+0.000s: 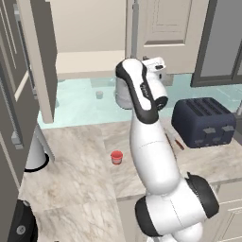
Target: Pick the bread, place it on the cutting board, pick the jam, place it on the counter, and close the cabinet.
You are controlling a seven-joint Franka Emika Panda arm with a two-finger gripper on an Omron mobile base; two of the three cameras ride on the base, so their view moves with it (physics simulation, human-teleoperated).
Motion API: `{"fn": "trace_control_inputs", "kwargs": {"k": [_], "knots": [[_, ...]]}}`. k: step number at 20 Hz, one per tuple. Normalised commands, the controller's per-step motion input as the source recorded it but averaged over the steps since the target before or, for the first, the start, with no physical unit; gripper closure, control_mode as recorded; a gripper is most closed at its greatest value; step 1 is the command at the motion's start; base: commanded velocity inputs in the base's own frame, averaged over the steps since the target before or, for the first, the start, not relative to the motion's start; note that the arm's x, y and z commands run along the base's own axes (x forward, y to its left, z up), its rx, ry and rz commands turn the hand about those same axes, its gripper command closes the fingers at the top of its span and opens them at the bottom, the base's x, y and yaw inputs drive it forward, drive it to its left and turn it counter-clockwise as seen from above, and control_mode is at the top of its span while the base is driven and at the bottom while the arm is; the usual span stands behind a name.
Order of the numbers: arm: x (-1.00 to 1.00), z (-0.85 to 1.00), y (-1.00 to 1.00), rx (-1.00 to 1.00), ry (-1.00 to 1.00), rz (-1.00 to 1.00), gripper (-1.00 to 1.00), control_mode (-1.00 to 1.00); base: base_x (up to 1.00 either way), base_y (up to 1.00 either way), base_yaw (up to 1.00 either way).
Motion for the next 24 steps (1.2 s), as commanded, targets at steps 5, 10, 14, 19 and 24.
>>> {"fn": "trace_control_inputs", "kwargs": {"k": [5, 10, 14, 19, 24], "knots": [[-0.90, 0.20, 0.09, 0.00, 0.00, 0.00, -1.00, -1.00, 0.00, 0.00, 0.00], [-1.00, 0.22, 0.08, 0.00, 0.00, 0.01, -1.00, -1.00, 0.00, 0.00, 0.00], [-0.88, 0.39, 0.26, 0.00, 0.00, 0.00, -1.00, -1.00, 0.00, 0.00, 0.00], [-0.76, 0.51, 0.43, 0.00, 0.00, 0.00, -1.00, -1.00, 0.00, 0.00, 0.00], [-0.67, 0.58, 0.43, 0.00, 0.00, 0.00, -1.00, -1.00, 0.00, 0.00, 0.00]]}}
